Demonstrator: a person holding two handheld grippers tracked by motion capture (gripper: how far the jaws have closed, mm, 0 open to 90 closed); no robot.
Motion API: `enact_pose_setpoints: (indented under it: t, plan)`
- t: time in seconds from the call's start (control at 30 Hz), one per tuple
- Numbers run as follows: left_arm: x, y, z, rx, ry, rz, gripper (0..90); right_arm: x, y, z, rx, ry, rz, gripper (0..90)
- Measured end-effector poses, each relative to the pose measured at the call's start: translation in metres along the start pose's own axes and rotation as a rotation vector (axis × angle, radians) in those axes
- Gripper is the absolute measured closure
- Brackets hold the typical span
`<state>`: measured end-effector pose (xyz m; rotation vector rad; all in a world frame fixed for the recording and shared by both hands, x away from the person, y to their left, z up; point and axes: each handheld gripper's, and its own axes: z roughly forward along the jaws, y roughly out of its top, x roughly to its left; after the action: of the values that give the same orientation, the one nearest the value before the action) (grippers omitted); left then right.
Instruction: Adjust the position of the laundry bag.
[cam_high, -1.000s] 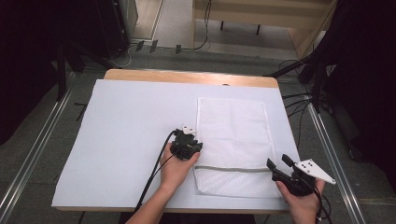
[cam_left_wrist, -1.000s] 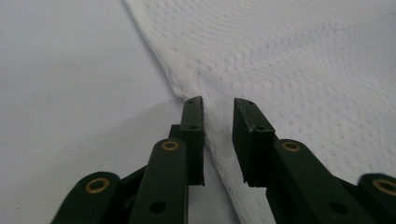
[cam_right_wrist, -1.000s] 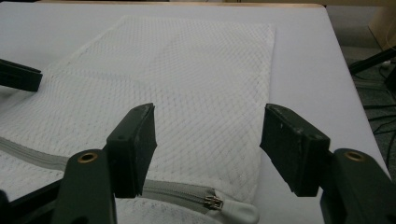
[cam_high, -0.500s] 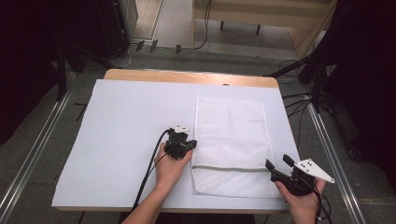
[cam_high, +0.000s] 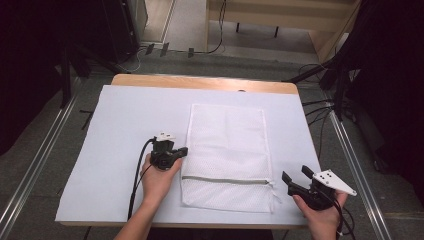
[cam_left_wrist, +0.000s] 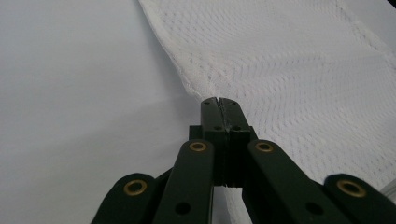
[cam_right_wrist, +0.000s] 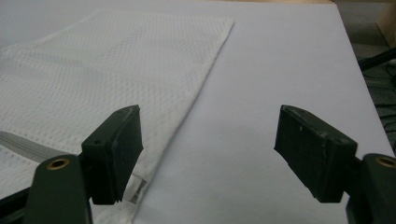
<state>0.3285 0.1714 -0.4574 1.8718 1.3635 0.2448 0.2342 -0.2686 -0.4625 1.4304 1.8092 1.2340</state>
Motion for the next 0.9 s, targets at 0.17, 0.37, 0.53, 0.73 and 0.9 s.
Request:
enact_pose_setpoints:
  t: [0.17,0.37,0.53,0.73,0.9]
  plan:
    - [0.016,-0.005,-0.012,-0.011,0.018,-0.027,90.0,0.002,0.001,0.000,-0.001,0.004,-0.012,23.9]
    - [0.031,-0.010,-0.024,-0.023,0.037,-0.047,90.0,0.004,0.001,0.000,0.000,0.005,-0.014,23.9]
    - [0.042,-0.016,-0.033,-0.035,0.048,-0.067,90.0,0.005,0.001,0.000,0.002,0.009,-0.019,23.9]
    - [0.054,-0.025,-0.045,-0.056,0.065,-0.095,90.0,0.007,0.001,0.000,0.002,0.007,-0.016,23.9]
    - [0.062,-0.030,-0.054,-0.070,0.078,-0.107,90.0,0.008,0.001,0.000,-0.002,0.007,-0.022,24.9]
